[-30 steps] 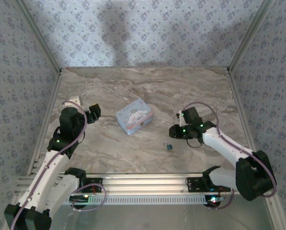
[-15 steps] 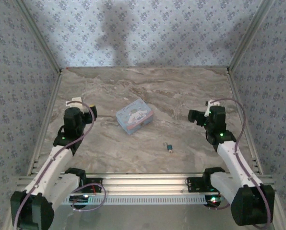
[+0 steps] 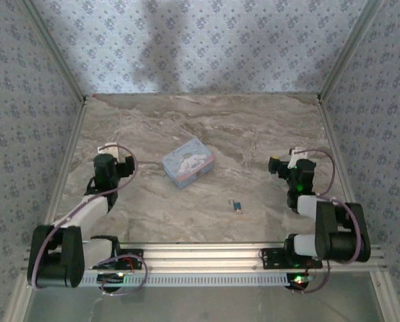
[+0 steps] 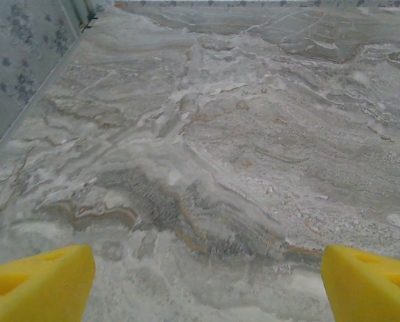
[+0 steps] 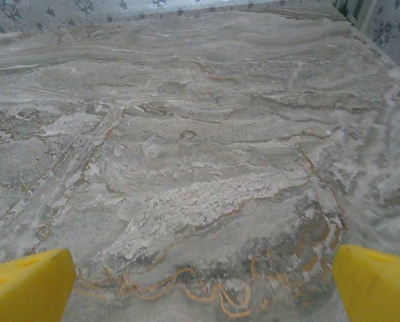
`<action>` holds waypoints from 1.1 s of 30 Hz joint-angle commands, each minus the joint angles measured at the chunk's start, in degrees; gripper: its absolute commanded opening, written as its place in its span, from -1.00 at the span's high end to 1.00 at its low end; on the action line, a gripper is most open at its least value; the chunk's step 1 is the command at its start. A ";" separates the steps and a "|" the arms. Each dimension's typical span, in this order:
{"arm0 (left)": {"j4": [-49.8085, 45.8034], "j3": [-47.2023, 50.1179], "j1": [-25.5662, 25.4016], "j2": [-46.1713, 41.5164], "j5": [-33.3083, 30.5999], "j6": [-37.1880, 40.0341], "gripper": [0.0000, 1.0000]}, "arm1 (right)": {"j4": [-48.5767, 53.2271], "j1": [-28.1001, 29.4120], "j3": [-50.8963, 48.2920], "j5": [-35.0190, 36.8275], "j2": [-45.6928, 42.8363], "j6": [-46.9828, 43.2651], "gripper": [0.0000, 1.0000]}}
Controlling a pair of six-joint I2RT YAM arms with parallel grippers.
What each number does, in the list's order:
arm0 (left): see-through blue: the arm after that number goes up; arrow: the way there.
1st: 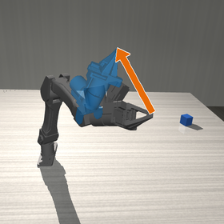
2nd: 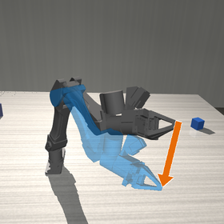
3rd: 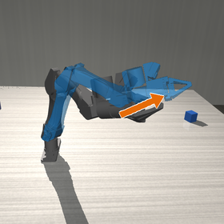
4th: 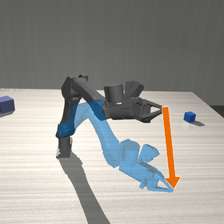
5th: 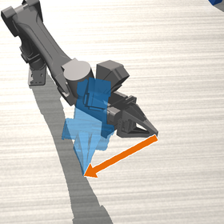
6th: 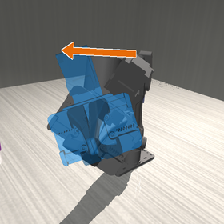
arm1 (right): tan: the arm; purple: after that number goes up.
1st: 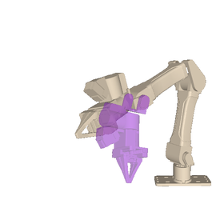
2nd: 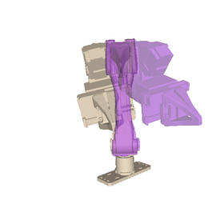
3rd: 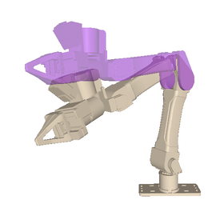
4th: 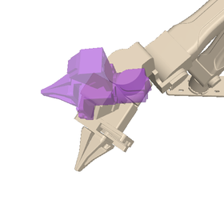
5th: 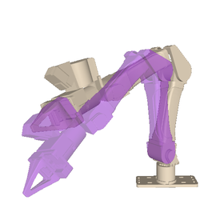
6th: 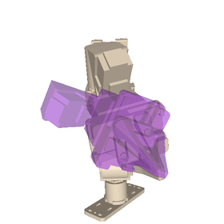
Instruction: Unlock the padlock with the key
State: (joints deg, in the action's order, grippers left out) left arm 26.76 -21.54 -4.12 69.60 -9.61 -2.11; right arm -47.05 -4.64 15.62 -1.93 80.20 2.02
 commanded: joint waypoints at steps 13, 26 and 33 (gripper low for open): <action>21.90 -1.14 4.10 18.08 8.14 2.66 -0.77 | -1.21 1.25 6.03 1.05 7.16 -2.02 -1.00; 19.38 -2.28 6.18 18.20 9.78 0.69 -0.96 | -0.50 2.72 6.39 3.15 7.18 -3.34 -1.00; 19.36 -2.27 6.22 18.21 9.78 0.70 -0.96 | -0.51 2.76 6.44 3.00 7.20 -3.32 -1.00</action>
State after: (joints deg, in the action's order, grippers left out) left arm 45.63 -22.92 1.87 87.64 -0.82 -0.71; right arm -48.18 -2.09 20.95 0.25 86.96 -0.12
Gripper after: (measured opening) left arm 0.979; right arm 0.998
